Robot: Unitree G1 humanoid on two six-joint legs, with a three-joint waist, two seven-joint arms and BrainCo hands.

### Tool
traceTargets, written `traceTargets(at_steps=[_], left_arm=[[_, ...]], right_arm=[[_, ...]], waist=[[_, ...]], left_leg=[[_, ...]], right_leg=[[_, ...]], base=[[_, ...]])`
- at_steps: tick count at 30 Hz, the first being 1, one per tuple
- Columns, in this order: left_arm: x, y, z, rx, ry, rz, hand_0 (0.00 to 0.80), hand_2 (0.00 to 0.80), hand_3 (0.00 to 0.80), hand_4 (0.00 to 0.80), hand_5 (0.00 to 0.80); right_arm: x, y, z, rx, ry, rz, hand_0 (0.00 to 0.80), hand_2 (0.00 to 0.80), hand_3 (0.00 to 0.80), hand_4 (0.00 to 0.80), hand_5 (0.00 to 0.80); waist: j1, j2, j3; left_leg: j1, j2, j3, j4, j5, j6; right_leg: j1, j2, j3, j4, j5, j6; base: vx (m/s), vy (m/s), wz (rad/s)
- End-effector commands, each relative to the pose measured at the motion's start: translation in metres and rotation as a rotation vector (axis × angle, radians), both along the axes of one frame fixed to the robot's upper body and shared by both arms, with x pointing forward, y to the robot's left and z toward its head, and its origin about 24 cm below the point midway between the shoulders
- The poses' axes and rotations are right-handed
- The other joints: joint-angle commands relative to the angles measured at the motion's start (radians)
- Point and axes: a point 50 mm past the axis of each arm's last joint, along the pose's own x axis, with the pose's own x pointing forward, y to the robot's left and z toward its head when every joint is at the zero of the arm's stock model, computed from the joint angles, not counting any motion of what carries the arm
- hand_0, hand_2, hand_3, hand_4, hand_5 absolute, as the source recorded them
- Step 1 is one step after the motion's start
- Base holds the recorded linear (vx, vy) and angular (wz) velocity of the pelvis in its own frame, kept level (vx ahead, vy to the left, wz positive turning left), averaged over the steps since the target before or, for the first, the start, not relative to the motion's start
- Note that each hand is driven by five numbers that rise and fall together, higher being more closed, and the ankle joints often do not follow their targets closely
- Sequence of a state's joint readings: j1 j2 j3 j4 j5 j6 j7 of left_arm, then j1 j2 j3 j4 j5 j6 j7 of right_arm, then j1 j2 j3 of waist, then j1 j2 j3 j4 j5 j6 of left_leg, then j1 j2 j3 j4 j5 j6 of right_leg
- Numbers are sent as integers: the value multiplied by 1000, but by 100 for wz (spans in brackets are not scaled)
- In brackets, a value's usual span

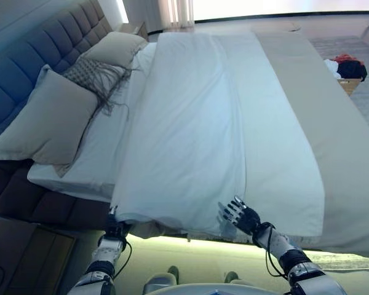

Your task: Make the bed neatly

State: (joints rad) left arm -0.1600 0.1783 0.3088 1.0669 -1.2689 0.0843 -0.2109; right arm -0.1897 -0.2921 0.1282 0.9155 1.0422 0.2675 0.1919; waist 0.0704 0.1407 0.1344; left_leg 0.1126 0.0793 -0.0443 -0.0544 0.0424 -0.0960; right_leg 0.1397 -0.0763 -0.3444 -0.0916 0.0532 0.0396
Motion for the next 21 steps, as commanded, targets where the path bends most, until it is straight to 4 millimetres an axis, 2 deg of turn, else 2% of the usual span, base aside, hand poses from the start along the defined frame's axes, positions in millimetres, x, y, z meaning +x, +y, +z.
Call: traceTargets(at_steps=[1,7,12,17,21], left_arm=[[-106,102,2,218,182,196,800,800,800,800,800],[-116,131,19,249,124,268,800,800,800,800,800],[-129,153,32,284,139,315,800,800,800,800,800],[-142,162,35,302,164,360,800,800,800,800,800],[-144,163,36,310,162,357,800,800,800,800,800]], right_arm=[[-8,-3,-5,19,8,-62,0,0,0,0,0],[-16,-28,-7,-28,43,-101,0,0,0,0,0],[-23,-40,-9,-33,58,-131,0,0,0,0,0],[-24,-42,-9,-47,59,-115,0,0,0,0,0],[-28,-45,-11,-49,59,-120,0,0,0,0,0]], waist=[[107,-74,-30],[132,-73,-42],[156,-81,-49],[167,-90,-45],[171,-101,-36]], left_leg=[[-30,-97,-29,-9,43,16],[-36,-104,-51,-14,47,18],[-41,-107,-66,-15,47,24],[-48,-110,-68,-7,40,31],[-54,-105,-43,4,32,36]], right_leg=[[30,-53,-30,94,-50,29],[40,-54,-52,85,-53,32],[45,-53,-67,85,-57,35],[41,-53,-76,91,-64,34],[37,-58,-94,104,-69,37]], base=[[-17,64,3],[-24,80,7],[-12,70,6],[-21,83,1],[-20,81,6]])
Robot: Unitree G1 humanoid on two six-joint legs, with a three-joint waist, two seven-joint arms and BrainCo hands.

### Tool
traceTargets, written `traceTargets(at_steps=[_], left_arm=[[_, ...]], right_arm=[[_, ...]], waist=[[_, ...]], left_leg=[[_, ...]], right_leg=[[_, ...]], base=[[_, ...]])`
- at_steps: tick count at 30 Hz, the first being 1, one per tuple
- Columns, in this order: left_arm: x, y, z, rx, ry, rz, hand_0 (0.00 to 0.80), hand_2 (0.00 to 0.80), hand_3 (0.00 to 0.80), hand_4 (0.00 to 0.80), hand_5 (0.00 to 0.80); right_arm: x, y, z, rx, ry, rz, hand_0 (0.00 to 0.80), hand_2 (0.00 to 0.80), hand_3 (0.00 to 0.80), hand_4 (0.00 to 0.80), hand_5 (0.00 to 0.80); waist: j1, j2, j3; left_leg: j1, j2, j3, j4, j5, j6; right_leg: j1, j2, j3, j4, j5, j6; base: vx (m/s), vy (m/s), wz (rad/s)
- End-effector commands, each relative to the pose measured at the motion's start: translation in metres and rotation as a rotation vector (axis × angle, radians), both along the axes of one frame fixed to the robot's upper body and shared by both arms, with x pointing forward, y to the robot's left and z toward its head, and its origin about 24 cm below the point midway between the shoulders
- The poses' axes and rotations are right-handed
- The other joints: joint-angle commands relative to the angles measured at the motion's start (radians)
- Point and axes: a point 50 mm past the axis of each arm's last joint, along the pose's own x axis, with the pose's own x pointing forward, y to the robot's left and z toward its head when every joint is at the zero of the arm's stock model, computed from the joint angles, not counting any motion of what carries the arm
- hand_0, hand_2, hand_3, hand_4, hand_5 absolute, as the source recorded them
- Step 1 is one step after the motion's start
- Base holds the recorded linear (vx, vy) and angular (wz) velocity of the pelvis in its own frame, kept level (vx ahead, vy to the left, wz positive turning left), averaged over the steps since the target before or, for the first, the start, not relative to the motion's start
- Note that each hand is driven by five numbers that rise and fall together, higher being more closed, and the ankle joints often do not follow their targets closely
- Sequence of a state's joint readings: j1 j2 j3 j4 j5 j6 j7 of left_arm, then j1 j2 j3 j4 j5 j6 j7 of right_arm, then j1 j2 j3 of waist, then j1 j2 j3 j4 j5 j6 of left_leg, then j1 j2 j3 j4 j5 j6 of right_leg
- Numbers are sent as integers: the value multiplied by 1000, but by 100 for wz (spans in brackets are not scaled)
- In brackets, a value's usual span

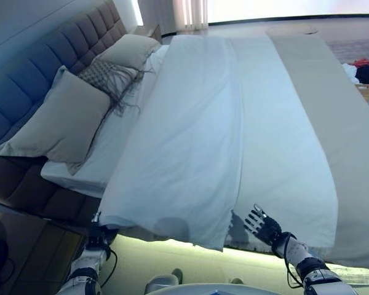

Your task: Make the bed neatly

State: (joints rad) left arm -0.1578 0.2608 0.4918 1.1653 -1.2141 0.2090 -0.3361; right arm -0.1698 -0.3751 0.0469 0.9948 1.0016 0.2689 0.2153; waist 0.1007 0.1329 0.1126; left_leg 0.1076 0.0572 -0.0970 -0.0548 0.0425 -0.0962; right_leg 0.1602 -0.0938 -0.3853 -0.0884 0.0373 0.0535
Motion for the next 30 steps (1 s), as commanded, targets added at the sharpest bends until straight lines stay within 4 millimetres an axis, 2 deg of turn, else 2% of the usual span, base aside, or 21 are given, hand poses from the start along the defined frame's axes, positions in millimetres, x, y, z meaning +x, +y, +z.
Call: traceTargets(at_steps=[1,8,11,17,24,25,26,27,30], left_arm=[[-125,130,35,349,227,295,800,800,800,800,800],[-126,121,28,336,251,290,800,800,800,800,800],[-113,113,24,318,226,257,800,800,800,800,800],[-63,102,29,292,130,220,800,800,800,800,800],[-40,101,37,303,63,218,800,800,800,800,800],[-36,102,40,307,59,217,712,712,712,712,712],[-33,102,41,309,61,217,380,380,380,380,380],[-31,102,41,312,67,213,0,0,0,0,0],[-25,106,45,329,82,206,0,0,0,0,0]], right_arm=[[-11,-1,-8,36,1,-40,0,0,0,0,0],[-10,-11,-5,10,-6,-39,0,0,0,0,0],[-1,-11,0,2,-25,-35,0,0,0,0,0],[30,-3,17,-3,-129,-34,0,0,0,0,0],[62,-4,43,-19,-201,-21,0,0,0,0,0],[65,-4,46,-22,-213,-10,0,0,0,0,0],[68,-3,48,-25,-224,-2,0,0,0,0,0],[71,-2,50,-29,-234,5,0,0,0,0,0],[84,-3,63,-26,-278,14,0,0,0,0,0]], waist=[[140,-94,-13],[150,-103,21],[156,-104,54],[173,-125,186],[180,-159,302],[181,-164,316],[181,-170,325],[180,-175,331],[179,-188,360]], left_leg=[[-50,-82,15,6,30,37],[-72,-84,20,43,9,52],[-106,-86,19,95,-8,59],[-218,-87,39,265,-66,71],[-340,-74,73,422,-124,81],[-362,-71,78,445,-130,84],[-379,-69,81,463,-136,87],[-392,-69,82,477,-142,90],[-438,-67,88,526,-155,98]], right_leg=[[17,-42,-55,103,-53,23],[-7,-59,-61,139,-64,24],[-41,-68,-62,188,-78,17],[-127,-95,-53,318,-115,6],[-209,-116,-44,445,-152,-17],[-228,-118,-44,467,-154,-19],[-245,-120,-43,485,-157,-21],[-258,-122,-41,499,-160,-22],[-311,-133,-39,561,-167,-24]], base=[[-10,100,8],[-39,103,9],[-129,95,9],[-205,33,14],[-155,40,21],[-153,13,7],[-123,8,8],[-116,4,6],[-129,33,10]])
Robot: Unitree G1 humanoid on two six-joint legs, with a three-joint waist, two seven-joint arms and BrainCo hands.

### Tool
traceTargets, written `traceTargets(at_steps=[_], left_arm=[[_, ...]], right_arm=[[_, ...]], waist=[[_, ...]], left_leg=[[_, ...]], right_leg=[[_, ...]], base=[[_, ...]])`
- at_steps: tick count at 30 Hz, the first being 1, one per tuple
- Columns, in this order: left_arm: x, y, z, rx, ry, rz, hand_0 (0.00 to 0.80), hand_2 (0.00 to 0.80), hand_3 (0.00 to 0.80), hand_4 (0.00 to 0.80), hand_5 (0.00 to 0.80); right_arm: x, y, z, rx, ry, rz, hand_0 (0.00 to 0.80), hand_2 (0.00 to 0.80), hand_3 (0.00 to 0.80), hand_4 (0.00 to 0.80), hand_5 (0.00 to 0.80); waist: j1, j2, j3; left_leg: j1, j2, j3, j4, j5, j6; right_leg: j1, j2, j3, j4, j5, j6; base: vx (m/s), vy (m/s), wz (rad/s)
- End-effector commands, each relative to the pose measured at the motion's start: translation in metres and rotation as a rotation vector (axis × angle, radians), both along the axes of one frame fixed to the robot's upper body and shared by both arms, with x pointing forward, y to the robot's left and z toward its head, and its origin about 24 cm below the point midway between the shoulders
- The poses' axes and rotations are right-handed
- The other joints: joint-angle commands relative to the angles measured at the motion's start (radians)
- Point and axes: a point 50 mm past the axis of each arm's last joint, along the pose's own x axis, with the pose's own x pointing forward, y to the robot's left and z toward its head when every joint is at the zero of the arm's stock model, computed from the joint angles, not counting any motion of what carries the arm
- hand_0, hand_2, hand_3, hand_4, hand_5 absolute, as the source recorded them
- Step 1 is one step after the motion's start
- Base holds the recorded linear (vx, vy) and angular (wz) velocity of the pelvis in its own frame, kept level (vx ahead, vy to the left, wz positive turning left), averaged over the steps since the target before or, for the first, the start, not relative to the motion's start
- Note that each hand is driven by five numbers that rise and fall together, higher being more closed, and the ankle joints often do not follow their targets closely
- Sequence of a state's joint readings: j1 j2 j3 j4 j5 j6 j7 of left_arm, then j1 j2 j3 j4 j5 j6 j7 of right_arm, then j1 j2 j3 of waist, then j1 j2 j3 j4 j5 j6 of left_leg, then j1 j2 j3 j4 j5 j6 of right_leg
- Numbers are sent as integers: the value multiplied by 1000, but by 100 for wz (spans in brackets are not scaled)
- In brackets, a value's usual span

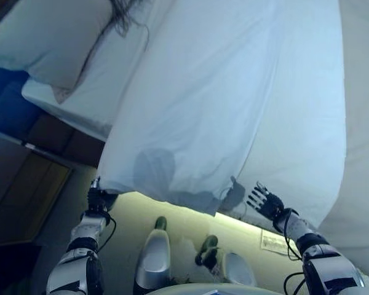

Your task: Make the bed neatly

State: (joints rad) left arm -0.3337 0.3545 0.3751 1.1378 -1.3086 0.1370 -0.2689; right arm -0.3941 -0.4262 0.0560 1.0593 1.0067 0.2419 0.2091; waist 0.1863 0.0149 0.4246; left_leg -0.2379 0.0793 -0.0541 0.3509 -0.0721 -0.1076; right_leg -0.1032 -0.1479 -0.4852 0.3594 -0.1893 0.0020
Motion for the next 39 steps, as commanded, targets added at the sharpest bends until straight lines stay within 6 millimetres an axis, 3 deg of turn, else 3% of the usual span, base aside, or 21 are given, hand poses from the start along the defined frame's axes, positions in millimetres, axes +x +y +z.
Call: traceTargets(at_steps=[1,4,5,6,10,11,14,16,19,21,26,33,36,39], left_arm=[[-96,84,-6,189,230,239,0,0,0,0,0],[-100,82,-11,191,270,219,0,0,0,0,0],[-101,81,-12,187,277,218,0,0,0,0,0],[-102,80,-14,184,286,216,0,0,0,0,0],[-109,77,-19,166,318,216,0,0,0,0,0],[-113,75,-22,153,323,221,0,0,0,0,0],[-120,74,-26,136,331,230,0,0,0,0,0],[-123,72,-28,127,334,222,0,0,0,0,0],[-128,67,-32,125,338,200,0,0,0,0,0],[-130,62,-36,132,352,175,0,0,0,0,0],[-126,43,-46,147,381,70,0,0,0,0,0],[-120,3,-63,204,442,-130,0,0,0,0,0],[-116,-8,-66,262,499,-252,0,0,0,0,0],[-119,-12,-70,281,534,-314,0,0,0,0,0]], right_arm=[[18,5,20,41,-116,12,0,0,0,0,0],[23,2,27,37,-133,33,0,0,0,0,0],[24,1,28,36,-136,39,0,0,0,0,0],[25,1,30,34,-140,43,0,0,0,0,0],[29,-4,38,14,-164,58,0,0,0,0,0],[30,-7,41,3,-167,61,0,0,0,0,0],[31,-11,43,-7,-170,57,0,0,0,0,0],[32,-10,43,-1,-172,51,0,0,0,0,0],[32,-5,41,19,-170,63,0,0,0,0,0],[31,-1,38,33,-174,68,0,0,0,0,0],[34,21,42,60,-283,154,0,0,0,0,0],[5,11,12,9,-163,162,0,0,0,0,0],[-22,5,-12,9,-67,159,0,0,0,0,0],[-43,3,-27,6,-5,172,0,0,0,0,0]], waist=[[90,-71,56],[86,-75,69],[84,-78,68],[86,-76,74],[77,-70,86],[72,-68,86],[73,-63,88],[73,-66,82],[73,-67,74],[70,-63,67],[35,-54,33],[-14,-43,-48],[-34,-42,-114],[-50,-45,-163]], left_leg=[[-106,-90,47,138,-45,112],[-130,-91,55,170,-58,118],[-127,-93,46,184,-87,115],[-138,-90,60,185,-65,122],[-163,-85,73,232,-83,125],[-161,-88,64,255,-118,121],[-180,-85,76,282,-108,129],[-175,-88,63,302,-142,125],[-164,-87,62,310,-154,124],[-156,-82,73,291,-125,127],[-94,-67,91,232,-107,116],[65,-49,130,19,-27,86],[153,-60,144,-112,18,75],[196,-63,148,-181,49,72]], right_leg=[[-66,-83,66,133,56,27],[-97,-95,73,170,49,30],[-98,-94,92,187,27,42],[-109,-102,75,189,44,32],[-141,-115,82,247,22,29],[-146,-115,105,275,-9,38],[-170,-130,97,304,-4,24],[-170,-127,117,324,-29,34],[-161,-129,117,333,-35,36],[-153,-135,102,311,-8,28],[-104,-125,115,237,22,44],[12,-82,147,27,98,82],[76,-54,160,-97,154,108],[107,-35,168,-162,187,113]], base=[[-100,72,25],[-53,52,20],[-52,45,4],[-50,42,14],[-62,59,9],[19,68,-10],[-26,49,-6],[47,-33,-9],[2,-44,-8],[-18,-47,-8],[60,-80,-3],[117,-51,-22],[198,-106,-22],[180,-106,-16]])
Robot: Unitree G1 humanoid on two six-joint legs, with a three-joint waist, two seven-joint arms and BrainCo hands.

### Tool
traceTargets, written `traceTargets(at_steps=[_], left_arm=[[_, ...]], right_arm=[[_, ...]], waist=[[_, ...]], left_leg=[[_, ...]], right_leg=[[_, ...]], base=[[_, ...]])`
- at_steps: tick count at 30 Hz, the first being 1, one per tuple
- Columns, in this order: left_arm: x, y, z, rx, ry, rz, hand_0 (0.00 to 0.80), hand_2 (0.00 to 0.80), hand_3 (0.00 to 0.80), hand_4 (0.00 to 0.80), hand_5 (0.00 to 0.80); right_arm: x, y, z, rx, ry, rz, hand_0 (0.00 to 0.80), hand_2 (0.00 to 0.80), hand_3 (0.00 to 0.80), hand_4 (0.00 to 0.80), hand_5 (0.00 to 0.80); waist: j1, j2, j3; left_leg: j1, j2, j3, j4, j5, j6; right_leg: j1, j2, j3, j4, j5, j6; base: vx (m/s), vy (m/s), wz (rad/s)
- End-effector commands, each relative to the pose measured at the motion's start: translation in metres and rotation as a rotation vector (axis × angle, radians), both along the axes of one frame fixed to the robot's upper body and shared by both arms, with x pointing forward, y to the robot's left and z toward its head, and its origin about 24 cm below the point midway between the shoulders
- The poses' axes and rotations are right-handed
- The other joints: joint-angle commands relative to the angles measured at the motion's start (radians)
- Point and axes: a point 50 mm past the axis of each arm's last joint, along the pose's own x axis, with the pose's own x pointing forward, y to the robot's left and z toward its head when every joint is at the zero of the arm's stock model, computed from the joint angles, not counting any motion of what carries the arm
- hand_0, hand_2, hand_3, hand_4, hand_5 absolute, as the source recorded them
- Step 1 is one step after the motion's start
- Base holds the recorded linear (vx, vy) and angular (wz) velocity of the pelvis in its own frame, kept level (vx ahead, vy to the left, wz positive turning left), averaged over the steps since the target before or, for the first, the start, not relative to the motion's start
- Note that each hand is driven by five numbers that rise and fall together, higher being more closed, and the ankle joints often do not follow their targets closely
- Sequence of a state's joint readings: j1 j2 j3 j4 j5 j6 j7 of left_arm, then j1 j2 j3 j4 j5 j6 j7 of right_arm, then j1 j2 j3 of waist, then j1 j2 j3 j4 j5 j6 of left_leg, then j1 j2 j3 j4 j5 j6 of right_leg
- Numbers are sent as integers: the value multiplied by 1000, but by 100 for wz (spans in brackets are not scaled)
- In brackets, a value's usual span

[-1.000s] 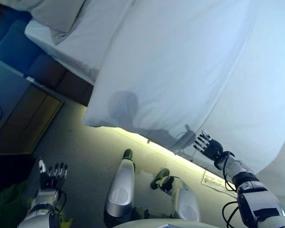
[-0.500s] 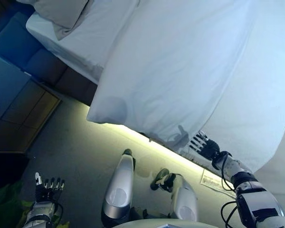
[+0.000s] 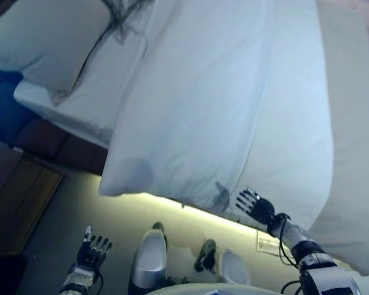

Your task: Make the bed neatly

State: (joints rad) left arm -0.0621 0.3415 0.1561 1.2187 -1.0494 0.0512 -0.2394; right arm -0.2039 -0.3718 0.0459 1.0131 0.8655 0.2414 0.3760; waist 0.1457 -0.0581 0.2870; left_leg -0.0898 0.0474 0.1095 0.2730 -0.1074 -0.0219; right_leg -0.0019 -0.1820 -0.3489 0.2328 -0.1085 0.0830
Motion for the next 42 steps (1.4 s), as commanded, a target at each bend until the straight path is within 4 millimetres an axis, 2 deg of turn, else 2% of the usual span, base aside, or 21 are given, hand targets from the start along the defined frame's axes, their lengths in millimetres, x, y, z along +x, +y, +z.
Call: traceTargets(at_steps=[1,9,14,19,21,23,26,30,33,42], left_arm=[[-5,-7,-4,46,55,-91,0,0,0,0,0],[-20,-16,-14,92,189,-245,0,0,0,0,0],[-21,-25,-17,72,199,-304,0,0,0,0,0],[-21,-44,-23,43,222,-364,0,0,0,0,0],[-25,-52,-26,22,237,-373,0,0,0,0,0],[-29,-61,-29,10,257,-392,0,0,0,0,0],[-35,-79,-34,28,320,-558,0,0,0,0,0],[-37,-98,-38,90,361,-807,0,0,0,0,0],[-36,-109,-38,77,343,-856,0,0,0,0,0],[-31,-99,-36,92,321,-793,0,0,0,0,0]], right_arm=[[1,-11,4,-38,-38,29,0,0,0,0,0],[-68,7,-40,5,168,2,0,0,0,0,0],[-95,15,-53,46,250,-126,0,0,0,0,0],[-105,18,-59,65,285,-311,0,0,0,0,0],[-111,18,-61,15,312,-333,0,0,0,0,0],[-120,20,-65,-67,365,-279,0,0,0,0,0],[-131,30,-70,-140,430,-154,0,0,0,0,0],[-133,50,-73,-166,457,45,0,0,0,0,0],[-131,55,-74,-172,467,98,0,0,0,0,0],[-131,52,-73,-213,467,171,0,0,0,0,0]], waist=[[-20,27,-53],[-71,33,-169],[-100,44,-212],[-119,51,-236],[-127,53,-243],[-131,55,-248],[-133,53,-246],[-134,48,-243],[-133,47,-243],[-133,51,-231]], left_leg=[[69,-33,-16,-138,95,-16],[181,-40,-21,-342,158,-28],[188,-44,-24,-360,150,-30],[196,-47,-21,-360,135,-27],[202,-45,-12,-360,129,-25],[208,-43,-4,-360,126,-23],[218,-43,1,-360,123,-19],[225,-43,-2,-360,122,-14],[230,-42,-5,-360,120,-12],[229,-38,-8,-360,120,-14]], right_leg=[[20,8,39,-65,116,33],[90,51,82,-224,172,38],[110,61,102,-286,193,39],[121,69,117,-310,193,34],[123,69,121,-312,190,32],[129,70,123,-312,186,30],[137,72,120,-308,182,25],[144,75,120,-307,180,22],[151,75,122,-309,181,24],[147,78,129,-312,183,25]], base=[[162,-91,-11],[168,-65,-23],[113,-25,-16],[80,-11,-16],[78,-2,-11],[72,-11,-9],[50,-29,-2],[30,-50,-2],[24,-25,-1],[0,0,0]])
